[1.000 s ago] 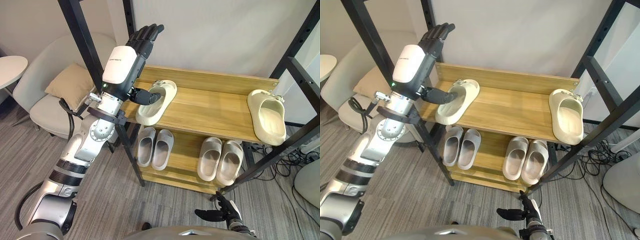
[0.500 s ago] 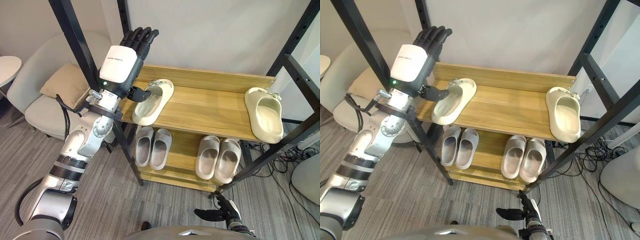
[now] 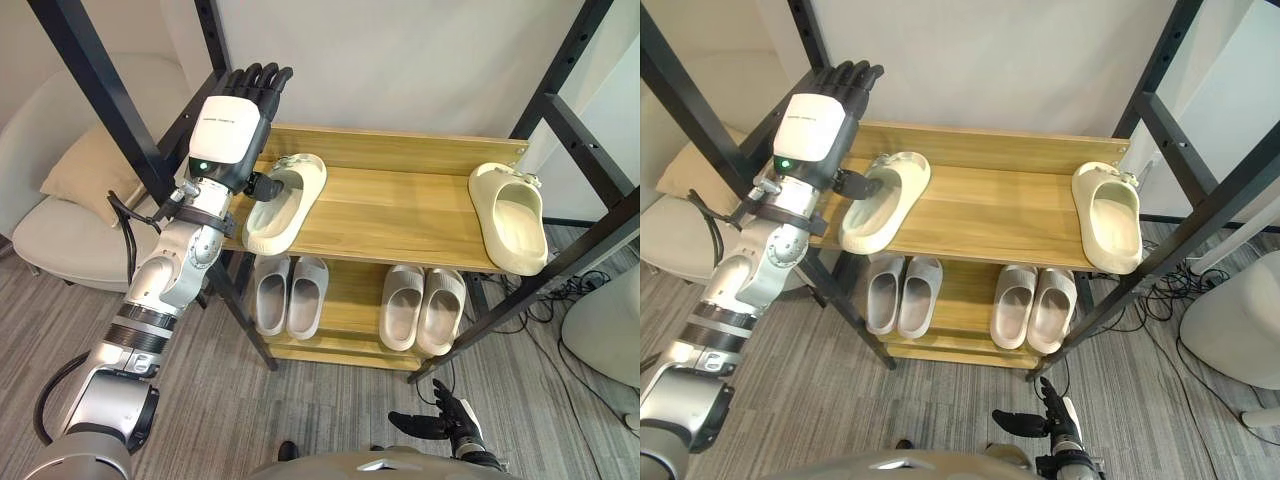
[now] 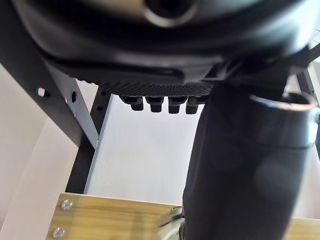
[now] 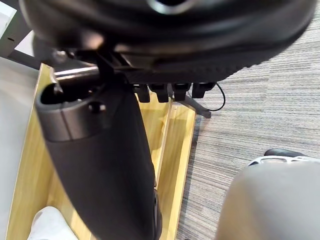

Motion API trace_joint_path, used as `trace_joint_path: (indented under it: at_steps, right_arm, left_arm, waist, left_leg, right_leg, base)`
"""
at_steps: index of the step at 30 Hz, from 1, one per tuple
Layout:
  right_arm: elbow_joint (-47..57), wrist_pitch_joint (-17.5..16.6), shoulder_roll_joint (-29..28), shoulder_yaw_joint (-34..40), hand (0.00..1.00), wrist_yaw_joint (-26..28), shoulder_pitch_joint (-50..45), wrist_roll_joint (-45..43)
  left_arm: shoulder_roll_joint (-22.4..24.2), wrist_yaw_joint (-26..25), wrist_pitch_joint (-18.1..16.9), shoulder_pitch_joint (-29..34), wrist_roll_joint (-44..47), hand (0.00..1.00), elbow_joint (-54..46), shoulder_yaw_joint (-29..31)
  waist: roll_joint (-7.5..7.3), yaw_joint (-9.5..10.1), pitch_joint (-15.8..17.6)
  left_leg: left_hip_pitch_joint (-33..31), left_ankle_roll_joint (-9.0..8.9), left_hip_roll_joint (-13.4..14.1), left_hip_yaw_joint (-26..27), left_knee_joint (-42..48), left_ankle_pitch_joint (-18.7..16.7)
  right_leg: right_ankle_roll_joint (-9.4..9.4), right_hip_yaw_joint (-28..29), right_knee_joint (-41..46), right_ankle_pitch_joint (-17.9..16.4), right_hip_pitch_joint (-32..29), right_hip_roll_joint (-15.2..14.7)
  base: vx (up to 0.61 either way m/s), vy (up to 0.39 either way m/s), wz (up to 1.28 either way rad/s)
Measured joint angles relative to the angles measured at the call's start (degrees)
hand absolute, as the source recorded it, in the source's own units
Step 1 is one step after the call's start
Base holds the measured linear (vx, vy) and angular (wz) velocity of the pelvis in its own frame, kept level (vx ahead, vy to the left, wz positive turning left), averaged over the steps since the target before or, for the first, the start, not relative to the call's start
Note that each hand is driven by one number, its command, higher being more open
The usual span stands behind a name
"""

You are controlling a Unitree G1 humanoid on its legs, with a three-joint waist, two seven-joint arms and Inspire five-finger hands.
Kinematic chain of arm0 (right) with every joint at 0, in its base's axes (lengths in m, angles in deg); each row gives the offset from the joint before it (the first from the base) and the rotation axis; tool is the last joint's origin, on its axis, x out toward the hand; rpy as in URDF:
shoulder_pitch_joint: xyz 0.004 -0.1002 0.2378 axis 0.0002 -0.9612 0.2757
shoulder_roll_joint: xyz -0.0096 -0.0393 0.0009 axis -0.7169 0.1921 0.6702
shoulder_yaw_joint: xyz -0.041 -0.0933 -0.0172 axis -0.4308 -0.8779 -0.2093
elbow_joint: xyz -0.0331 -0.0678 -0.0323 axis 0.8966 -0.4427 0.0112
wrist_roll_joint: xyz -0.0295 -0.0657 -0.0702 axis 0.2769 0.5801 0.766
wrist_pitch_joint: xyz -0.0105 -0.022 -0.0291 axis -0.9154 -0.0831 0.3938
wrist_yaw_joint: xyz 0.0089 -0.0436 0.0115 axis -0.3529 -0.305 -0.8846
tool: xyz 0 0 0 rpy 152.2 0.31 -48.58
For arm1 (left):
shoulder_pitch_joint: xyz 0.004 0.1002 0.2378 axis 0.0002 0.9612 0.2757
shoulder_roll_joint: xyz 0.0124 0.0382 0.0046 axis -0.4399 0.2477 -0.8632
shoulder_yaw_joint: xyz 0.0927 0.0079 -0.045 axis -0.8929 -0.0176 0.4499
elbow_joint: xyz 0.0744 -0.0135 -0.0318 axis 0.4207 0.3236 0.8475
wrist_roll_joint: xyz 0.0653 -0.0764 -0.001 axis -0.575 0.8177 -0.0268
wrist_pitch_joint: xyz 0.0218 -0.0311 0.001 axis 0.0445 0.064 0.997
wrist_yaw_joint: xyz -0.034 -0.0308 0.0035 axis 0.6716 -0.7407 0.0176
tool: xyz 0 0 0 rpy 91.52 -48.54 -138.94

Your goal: Organize the slippers on the shoe rack

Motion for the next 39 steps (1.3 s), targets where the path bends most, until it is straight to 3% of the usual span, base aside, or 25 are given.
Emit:
trace_joint_path:
  at_steps: [6, 7, 15, 34, 39]
  right_arm:
    - [0.0, 0.0, -0.1, 0.0, 1.0, 0.0, -0.1, 0.0]
    - [0.0, 0.0, -0.1, 0.0, 1.0, 0.0, -0.2, 0.0]
    - [0.0, 0.0, -0.5, 1.7, 1.0, -0.9, -0.5, 0.0]
    - [0.8, 0.0, -0.6, 2.3, 1.0, -1.8, -0.5, 0.1]
    - [0.9, 0.0, -0.5, 2.3, 1.0, -2.0, -0.5, 0.1]
  left_arm:
    - [0.2, -0.8, 0.3, 0.0, 0.0, 1.0, 2.0, 0.0]
    - [0.2, -0.8, 0.4, 0.0, 0.0, 0.0, 2.3, 0.0]
    - [0.2, -1.6, 1.1, -2.1, 0.0, 0.0, 4.5, 0.4]
    - [0.5, -2.0, 2.1, -2.3, 0.3, 0.0, 5.8, 2.0]
    - [3.8, -2.0, 2.7, -2.3, 0.3, 0.0, 5.2, 2.5]
  waist:
    - [0.61, 0.01, 0.5]
    - [0.68, 0.0, 0.5]
    - [1.22, 0.32, 1.3]
    - [2.08, -1.02, 2.2]
    - [2.17, -0.77, 2.3]
  left_leg:
    - [-0.3, -0.04, 0.2, 1.0, 0.0, 0.0]
    - [-0.3, -0.06, 0.2, 1.1, 0.0, 0.0]
    - [-0.5, -0.33, 0.9, 2.5, -0.3, -0.2]
    - [-1.1, -0.44, 0.8, 2.6, -0.4, -0.3]
    - [-1.2, -0.43, 0.8, 2.5, -0.4, -0.3]
  right_leg:
    - [-0.07, 0.8, -1.8, 1.5, 0.0, 0.3]
    - [-0.03, 0.9, -2.0, 1.6, 0.0, 0.3]
    - [-0.27, 2.3, -2.8, 2.4, -0.8, 1.1]
    - [-0.28, 2.3, -3.4, 2.7, -1.0, 1.0]
    - [-0.26, 2.2, -3.6, 2.7, -0.9, 1.0]
  base:
    - [-0.03, 0.018, -0.09]
    - [-0.03, 0.019, -0.06]
    - [-0.01, 0.005, -0.1]
    - [0.0, 0.001, 0.0]
    - [0.0, 0.0, 0.0]
